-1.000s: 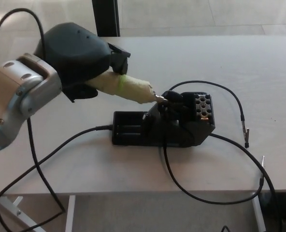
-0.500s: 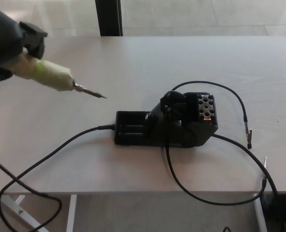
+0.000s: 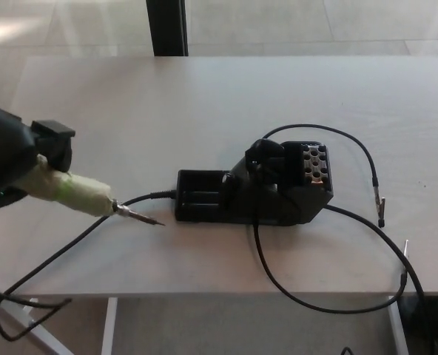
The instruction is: Use the left hand of the robot to grab the soldering gun kept on the middle of the table and pull it out of its base and keep it on the left side of the base
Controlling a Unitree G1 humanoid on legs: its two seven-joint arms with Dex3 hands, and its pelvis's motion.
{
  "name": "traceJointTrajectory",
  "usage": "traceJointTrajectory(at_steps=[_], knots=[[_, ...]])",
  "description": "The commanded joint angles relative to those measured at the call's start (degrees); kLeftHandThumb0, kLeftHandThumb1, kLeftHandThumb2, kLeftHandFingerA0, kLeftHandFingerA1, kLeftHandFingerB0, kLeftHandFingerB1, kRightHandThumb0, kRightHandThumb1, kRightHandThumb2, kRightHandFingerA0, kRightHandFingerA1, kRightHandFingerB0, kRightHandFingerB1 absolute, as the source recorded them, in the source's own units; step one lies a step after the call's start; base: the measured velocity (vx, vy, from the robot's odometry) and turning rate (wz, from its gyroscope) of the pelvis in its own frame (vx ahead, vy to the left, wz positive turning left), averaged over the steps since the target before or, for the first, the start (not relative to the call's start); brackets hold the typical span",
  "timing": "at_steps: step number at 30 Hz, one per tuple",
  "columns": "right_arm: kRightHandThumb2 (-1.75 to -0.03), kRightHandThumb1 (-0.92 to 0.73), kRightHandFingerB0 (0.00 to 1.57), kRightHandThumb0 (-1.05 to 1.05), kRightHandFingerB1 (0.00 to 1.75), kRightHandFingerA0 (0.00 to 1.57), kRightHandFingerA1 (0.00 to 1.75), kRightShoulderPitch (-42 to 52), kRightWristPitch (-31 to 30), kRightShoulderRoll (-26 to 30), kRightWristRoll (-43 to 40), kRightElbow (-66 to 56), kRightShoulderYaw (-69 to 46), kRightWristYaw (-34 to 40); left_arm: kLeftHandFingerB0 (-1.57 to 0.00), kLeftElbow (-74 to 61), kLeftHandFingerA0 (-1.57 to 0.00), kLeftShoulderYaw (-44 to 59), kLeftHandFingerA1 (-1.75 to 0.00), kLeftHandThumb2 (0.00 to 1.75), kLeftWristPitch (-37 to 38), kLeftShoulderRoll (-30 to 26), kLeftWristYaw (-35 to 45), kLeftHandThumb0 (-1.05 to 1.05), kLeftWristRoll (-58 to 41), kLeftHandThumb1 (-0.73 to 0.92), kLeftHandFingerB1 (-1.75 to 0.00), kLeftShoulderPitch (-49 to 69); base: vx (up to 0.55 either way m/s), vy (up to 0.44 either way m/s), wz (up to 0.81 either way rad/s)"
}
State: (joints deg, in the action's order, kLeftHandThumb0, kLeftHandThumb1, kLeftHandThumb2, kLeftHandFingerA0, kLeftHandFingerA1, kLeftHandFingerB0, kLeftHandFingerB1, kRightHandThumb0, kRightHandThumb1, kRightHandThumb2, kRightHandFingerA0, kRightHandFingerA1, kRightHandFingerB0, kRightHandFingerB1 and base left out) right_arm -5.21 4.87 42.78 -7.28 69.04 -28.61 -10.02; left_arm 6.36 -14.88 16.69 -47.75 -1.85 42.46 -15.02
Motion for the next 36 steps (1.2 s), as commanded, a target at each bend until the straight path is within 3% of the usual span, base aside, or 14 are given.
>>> traceJointTrajectory(at_steps=[1,8,11,12,15,19,21,22,24,25,27,31,35,36], knots=[[-0.85,-0.51,0.33,-0.49,0.51,0.58,0.73,-0.5,1.5,1.2,-0.9,0.0,-0.1,1.0,-0.73,2.1,-0.82,-1.3,-1.71,0.81,0.5,3.5,-1.2,-0.14,1.9,0.63,-1.42,-0.4,0.0,0.0,0.0],[-0.86,-0.51,0.32,-0.5,0.51,0.6,0.74,-0.7,1.2,1.0,-1.5,0.1,-0.7,0.6,-0.7,6.7,-0.83,-5.0,-1.73,0.76,1.5,10.4,-2.5,-0.13,2.7,0.69,-1.45,-1.2,0.0,0.0,0.0],[-0.87,-0.51,0.31,-0.49,0.51,0.55,0.72,-0.2,1.2,1.0,-1.6,-0.2,-0.7,0.0,-0.82,7.1,-0.98,-7.4,-1.63,0.73,0.5,12.2,0.6,-0.11,3.4,0.68,-0.99,-1.4,0.0,0.0,0.0],[-0.59,-0.65,0.38,-0.45,0.38,0.59,0.68,-0.1,1.2,1.1,-1.6,-0.3,-0.6,0.1,-0.78,7.0,-0.96,-7.7,-1.65,0.72,0.4,12.2,1.7,-0.12,3.2,0.7,-0.85,-1.6,0.0,0.0,0.0],[-0.87,-0.51,0.32,-0.48,0.51,0.55,0.71,-0.3,1.2,1.1,-1.6,-0.1,-0.5,0.0,-0.69,7.7,-0.92,-8.5,-1.63,0.74,0.8,12.2,2.8,-0.16,2.8,0.7,-0.77,-2.1,0.0,0.0,0.0],[-0.87,-0.5,0.32,-0.49,0.51,0.56,0.71,-0.3,1.5,1.1,-1.8,0.2,-0.4,0.0,-0.43,7.3,-0.71,-9.4,-1.2,0.62,-1.5,11.2,5.4,-0.3,5.0,0.73,-0.53,-3.0,0.0,0.0,0.0],[-0.85,-0.51,0.32,-0.5,0.51,0.57,0.72,-0.3,1.2,1.2,-1.7,0.1,-0.3,0.2,-0.11,6.1,-0.52,-10.7,-0.75,0.99,-3.4,8.8,9.0,-0.33,9.1,0.5,-0.51,-4.1,0.0,0.0,0.0],[-0.85,-0.51,0.31,-0.5,0.51,0.57,0.72,-0.4,1.2,1.1,-1.9,0.1,-0.4,0.2,-0.11,5.0,-0.17,-11.6,-0.52,0.62,-5.5,7.5,11.2,-0.5,12.4,0.7,-0.32,-4.6,0.0,0.0,0.0],[-0.85,-0.51,0.31,-0.5,0.51,0.57,0.72,-0.4,1.2,1.1,-1.9,0.2,-0.4,0.3,-0.11,5.3,-0.17,-11.9,-0.52,0.62,-5.7,7.7,11.4,-0.5,12.4,0.7,-0.32,-5.0,0.0,0.0,0.0],[-0.85,-0.51,0.31,-0.51,0.5,0.58,0.73,-0.5,1.0,1.3,-1.7,0.2,-0.2,0.3,-0.07,4.2,0.0,-12.0,-0.05,0.8,-7.6,6.6,12.9,-0.6,14.6,0.6,-0.26,-4.9,0.0,0.0,0.0],[-0.59,-0.64,0.37,-0.47,0.37,0.61,0.69,-0.5,1.2,1.3,-1.6,0.3,0.0,0.4,0.0,3.6,0.0,-11.9,-0.19,0.8,-8.6,6.0,14.3,-0.68,15.0,0.46,-0.12,-4.9,0.0,0.0,0.0],[-0.87,-0.5,0.28,-0.53,0.5,0.59,0.74,-0.5,0.8,1.3,-2.0,0.3,-0.1,0.0,0.0,1.8,0.0,-11.2,0.0,0.77,-9.2,5.0,15.1,-0.63,15.5,0.59,0.0,-4.5,0.0,0.0,0.0],[-0.6,-0.65,0.32,-0.52,0.35,0.59,0.69,0.2,0.5,1.5,-1.1,0.0,1.2,0.0,0.0,-1.5,0.0,-8.7,0.0,0.6,-8.1,3.4,10.4,-0.72,15.7,0.65,0.0,-3.1,0.0,0.0,0.0],[-0.87,-0.51,0.24,-0.55,0.48,0.56,0.72,0.2,0.0,1.6,-1.1,-0.1,1.4,-0.2,0.0,-2.9,0.0,-7.1,0.0,0.71,-7.6,3.3,10.7,-0.75,13.6,0.59,0.0,-2.4,0.0,0.0,0.0]])
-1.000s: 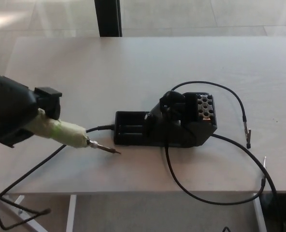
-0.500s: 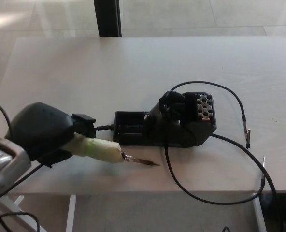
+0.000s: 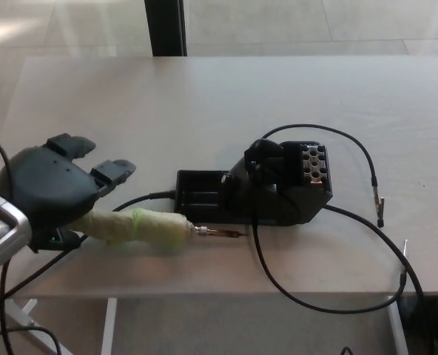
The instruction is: Use the left hand of the robot to grab the soldering gun kept on the middle of the table and pull it out of its base and keep it on the left side of the base
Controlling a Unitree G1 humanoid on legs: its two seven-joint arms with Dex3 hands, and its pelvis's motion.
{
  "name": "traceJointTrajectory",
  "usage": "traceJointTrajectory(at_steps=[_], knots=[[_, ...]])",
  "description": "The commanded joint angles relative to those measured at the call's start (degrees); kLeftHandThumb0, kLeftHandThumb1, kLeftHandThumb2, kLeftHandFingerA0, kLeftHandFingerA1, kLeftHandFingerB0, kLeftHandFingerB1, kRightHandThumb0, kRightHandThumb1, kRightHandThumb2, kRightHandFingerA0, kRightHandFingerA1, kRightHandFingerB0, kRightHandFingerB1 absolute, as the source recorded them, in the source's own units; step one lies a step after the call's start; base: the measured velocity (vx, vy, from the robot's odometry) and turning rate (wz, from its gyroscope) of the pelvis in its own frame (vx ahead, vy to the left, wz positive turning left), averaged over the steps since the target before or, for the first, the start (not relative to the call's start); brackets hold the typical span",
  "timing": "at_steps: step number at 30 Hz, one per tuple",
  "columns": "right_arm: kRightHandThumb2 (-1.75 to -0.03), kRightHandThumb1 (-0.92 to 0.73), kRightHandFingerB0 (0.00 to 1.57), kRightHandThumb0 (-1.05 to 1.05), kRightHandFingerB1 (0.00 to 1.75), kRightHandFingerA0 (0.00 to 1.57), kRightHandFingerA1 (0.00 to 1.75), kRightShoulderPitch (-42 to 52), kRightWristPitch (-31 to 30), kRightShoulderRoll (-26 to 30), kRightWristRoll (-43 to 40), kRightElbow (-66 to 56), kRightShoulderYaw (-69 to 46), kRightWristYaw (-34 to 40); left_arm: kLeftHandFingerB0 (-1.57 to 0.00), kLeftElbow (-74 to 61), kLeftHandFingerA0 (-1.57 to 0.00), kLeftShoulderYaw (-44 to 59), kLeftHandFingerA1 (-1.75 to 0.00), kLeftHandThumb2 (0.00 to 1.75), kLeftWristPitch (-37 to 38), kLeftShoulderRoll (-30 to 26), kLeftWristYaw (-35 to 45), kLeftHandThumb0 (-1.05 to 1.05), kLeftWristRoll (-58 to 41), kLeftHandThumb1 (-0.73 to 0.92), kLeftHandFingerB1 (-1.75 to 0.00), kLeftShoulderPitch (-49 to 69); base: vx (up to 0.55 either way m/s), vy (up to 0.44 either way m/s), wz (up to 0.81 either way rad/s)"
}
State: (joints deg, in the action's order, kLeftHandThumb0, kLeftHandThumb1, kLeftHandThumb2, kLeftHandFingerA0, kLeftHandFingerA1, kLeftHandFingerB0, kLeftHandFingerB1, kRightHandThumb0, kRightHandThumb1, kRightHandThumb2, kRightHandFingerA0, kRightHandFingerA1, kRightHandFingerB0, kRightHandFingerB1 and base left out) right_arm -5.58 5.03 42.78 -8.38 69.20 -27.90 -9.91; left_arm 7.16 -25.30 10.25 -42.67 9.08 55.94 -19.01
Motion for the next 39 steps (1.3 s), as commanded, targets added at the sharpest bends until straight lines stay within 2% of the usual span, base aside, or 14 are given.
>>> traceJointTrajectory(at_steps=[1,2,5,10,11,12,13,16,19,24,36,37,38,39], knots=[[-0.87,-0.51,0.24,-0.55,0.48,0.56,0.72,0.5,-0.2,1.6,-0.1,-0.3,0.7,-0.3,0.0,-4.0,0.0,3.7,0.0,0.71,-1.1,-1.7,-0.1,-0.75,0.0,0.59,0.0,1.8,0.0,0.0,0.0],[-0.6,-0.65,0.31,-0.51,0.34,0.59,0.66,0.5,-0.3,1.5,-0.1,0.0,0.8,-0.2,0.0,-9.3,0.0,7.1,0.0,0.7,-3.3,-1.4,7.1,-0.8,-6.5,0.59,0.0,3.1,0.0,0.0,0.0],[-0.59,-0.65,0.3,-0.5,0.34,0.59,0.66,0.5,-0.3,1.5,-0.1,0.2,1.0,0.0,0.0,-18.4,0.0,14.0,0.0,0.72,-10.1,0.4,18.4,-0.79,-19.3,0.56,0.0,4.8,0.0,0.0,0.0],[-0.6,-0.66,0.3,-0.48,0.34,0.56,0.63,0.3,-0.6,0.9,0.1,0.2,1.3,0.2,0.0,-28.5,0.0,28.9,0.0,0.79,-16.0,2.7,20.9,-0.88,-35.4,0.61,0.0,9.6,0.0,0.0,0.0],[-0.85,-0.52,0.23,-0.54,0.47,0.52,0.68,0.4,-0.3,0.9,-0.1,0.2,1.1,-0.2,0.0,-30.0,0.0,33.9,0.0,0.82,-15.3,3.4,20.0,-0.91,-39.9,0.63,0.0,12.7,0.0,0.0,0.0],[-0.85,-0.52,0.23,-0.54,0.47,0.52,0.68,0.5,-0.3,0.9,-0.2,0.2,1.1,-0.3,0.0,-30.2,0.0,34.4,0.0,0.82,-15.3,3.6,20.2,-0.91,-40.1,0.63,0.0,13.0,0.0,0.0,0.0],[-0.59,-0.65,0.29,-0.5,0.34,0.56,0.63,0.7,-0.1,0.9,-0.1,0.3,1.1,-0.1,0.0,-30.3,0.0,38.2,0.0,0.82,-14.6,3.9,20.4,-0.91,-42.9,0.64,0.0,16.3,0.0,0.0,0.0],[-0.59,-0.65,0.31,-0.48,0.33,0.59,0.64,0.2,-0.7,1.1,0.1,0.2,1.2,0.2,0.0,-29.0,0.0,47.8,0.0,0.62,-14.7,7.5,20.7,-0.84,-49.3,0.74,0.0,25.3,0.0,0.0,0.0],[-0.59,-0.63,0.29,-0.48,0.34,0.56,0.64,-0.2,-0.5,0.8,-0.5,0.5,0.7,-0.2,0.0,-24.9,0.0,57.6,0.0,0.77,-20.6,16.0,16.9,-0.71,-51.4,0.66,0.0,32.2,0.0,0.0,0.0],[-0.59,-0.65,0.3,-0.49,0.34,0.57,0.66,0.4,0.2,0.7,-0.1,-0.1,1.1,0.2,0.0,-6.7,0.0,66.9,0.0,0.63,-20.6,22.4,6.1,-0.68,-48.8,0.78,0.0,36.6,0.0,0.0,0.0],[-0.6,-0.64,0.29,-0.48,0.34,0.53,0.64,1.3,-0.3,1.0,-0.6,-0.1,0.5,-0.2,0.0,33.8,0.0,84.9,0.0,0.65,-22.5,21.6,-10.2,-0.55,-56.2,0.83,0.0,30.1,0.0,0.0,0.0],[-0.85,-0.51,0.23,-0.51,0.47,0.51,0.68,1.3,-0.4,1.0,-0.8,-0.1,0.3,-0.3,0.0,36.3,0.0,88.0,0.0,0.64,-23.0,21.5,-13.0,-0.52,-58.4,0.81,0.0,28.9,0.0,0.0,0.0],[-0.59,-0.64,0.3,-0.48,0.34,0.55,0.64,1.2,-0.3,1.1,-0.8,0.0,0.3,-0.2,0.0,41.2,0.0,91.4,0.0,0.64,-23.1,20.8,-15.6,-0.52,-61.1,0.84,0.0,27.8,0.0,0.0,0.0],[-0.59,-0.63,0.3,-0.48,0.34,0.55,0.63,1.2,-0.3,1.2,-0.7,0.1,0.4,-0.2,0.0,42.5,0.0,92.3,0.0,0.65,-23.4,20.6,-15.8,-0.52,-61.9,0.85,0.0,27.8,0.0,0.0,0.0]])
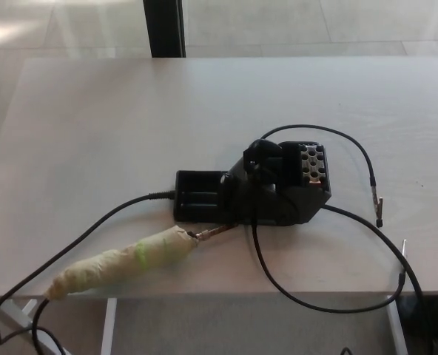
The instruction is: Use the left hand of the robot to grab the soldering gun kept on the middle of the table and pull it out of its base and keep it on the left side of the base
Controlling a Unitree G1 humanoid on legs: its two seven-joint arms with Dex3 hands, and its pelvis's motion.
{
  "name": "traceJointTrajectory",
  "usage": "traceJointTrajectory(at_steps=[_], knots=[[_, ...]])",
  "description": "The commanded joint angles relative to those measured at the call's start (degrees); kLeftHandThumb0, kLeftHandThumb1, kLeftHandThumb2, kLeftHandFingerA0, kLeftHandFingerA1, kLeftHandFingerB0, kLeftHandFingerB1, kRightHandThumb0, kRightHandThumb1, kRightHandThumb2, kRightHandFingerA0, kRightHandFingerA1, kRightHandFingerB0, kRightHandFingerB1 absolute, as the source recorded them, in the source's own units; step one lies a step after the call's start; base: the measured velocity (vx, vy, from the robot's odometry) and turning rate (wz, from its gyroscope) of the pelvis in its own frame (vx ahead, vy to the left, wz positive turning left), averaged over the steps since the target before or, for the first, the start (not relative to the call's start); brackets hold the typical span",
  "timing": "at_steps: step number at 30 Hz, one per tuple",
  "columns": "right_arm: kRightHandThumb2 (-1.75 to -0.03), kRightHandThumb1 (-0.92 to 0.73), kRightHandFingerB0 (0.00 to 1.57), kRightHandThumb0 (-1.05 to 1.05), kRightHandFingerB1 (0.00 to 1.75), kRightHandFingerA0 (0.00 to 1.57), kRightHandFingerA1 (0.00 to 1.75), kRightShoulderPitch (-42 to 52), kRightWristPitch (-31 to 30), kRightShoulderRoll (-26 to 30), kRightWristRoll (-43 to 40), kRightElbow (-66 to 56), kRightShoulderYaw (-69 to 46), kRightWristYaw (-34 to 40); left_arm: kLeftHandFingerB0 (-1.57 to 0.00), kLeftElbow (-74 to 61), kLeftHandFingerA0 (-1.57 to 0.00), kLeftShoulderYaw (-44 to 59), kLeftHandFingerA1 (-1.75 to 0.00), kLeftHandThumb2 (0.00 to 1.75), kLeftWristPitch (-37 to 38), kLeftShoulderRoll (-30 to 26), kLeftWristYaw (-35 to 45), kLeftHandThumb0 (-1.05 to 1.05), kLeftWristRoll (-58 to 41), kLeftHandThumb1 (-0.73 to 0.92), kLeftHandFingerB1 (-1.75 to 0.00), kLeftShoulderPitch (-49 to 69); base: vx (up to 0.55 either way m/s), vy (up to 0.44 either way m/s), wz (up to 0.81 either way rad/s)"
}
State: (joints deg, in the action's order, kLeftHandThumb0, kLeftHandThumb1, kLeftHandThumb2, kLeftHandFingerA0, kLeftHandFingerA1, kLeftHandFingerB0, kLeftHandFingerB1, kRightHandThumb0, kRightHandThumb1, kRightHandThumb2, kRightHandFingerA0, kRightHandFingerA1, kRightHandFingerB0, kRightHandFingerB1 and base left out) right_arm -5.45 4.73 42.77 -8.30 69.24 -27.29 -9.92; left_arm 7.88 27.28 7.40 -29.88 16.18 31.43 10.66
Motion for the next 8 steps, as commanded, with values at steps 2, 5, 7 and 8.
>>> traceJointTrajectory(at_steps=[2,5,7,8], knots=[[-0.59,-0.62,0.3,-0.48,0.33,0.56,0.64,0.9,0.0,1.2,-1.0,0.3,-0.4,-0.2,0.0,46.0,0.0,41.7,-0.03,0.69,-20.4,7.3,-25.0,-0.51,-38.4,0.82,0.0,-1.9,0.0,0.0,0.0],[-0.59,-0.63,0.29,-0.48,0.34,0.57,0.65,1.4,-0.1,1.1,-1.4,-0.3,-0.8,-0.4,-0.5,47.5,-0.78,38.1,-1.25,0.62,-22.4,8.1,-26.9,-0.54,-32.8,0.76,-1.07,0.2,0.0,0.0,0.0],[-0.59,-0.63,0.3,-0.48,0.33,0.55,0.62,1.3,-0.3,1.1,-1.3,-0.2,-0.7,-0.4,-0.69,49.1,-0.58,35.0,-0.93,0.63,-20.6,7.6,-22.3,-0.5,-30.4,0.8,-1.03,1.3,0.0,0.0,0.0],[-0.59,-0.63,0.3,-0.48,0.33,0.55,0.62,1.3,-0.3,1.1,-1.3,-0.2,-0.8,-0.4,-0.69,49.2,-0.58,35.0,-0.93,0.63,-20.5,7.5,-22.4,-0.5,-30.4,0.8,-1.03,1.2,0.0,0.0,0.0]])
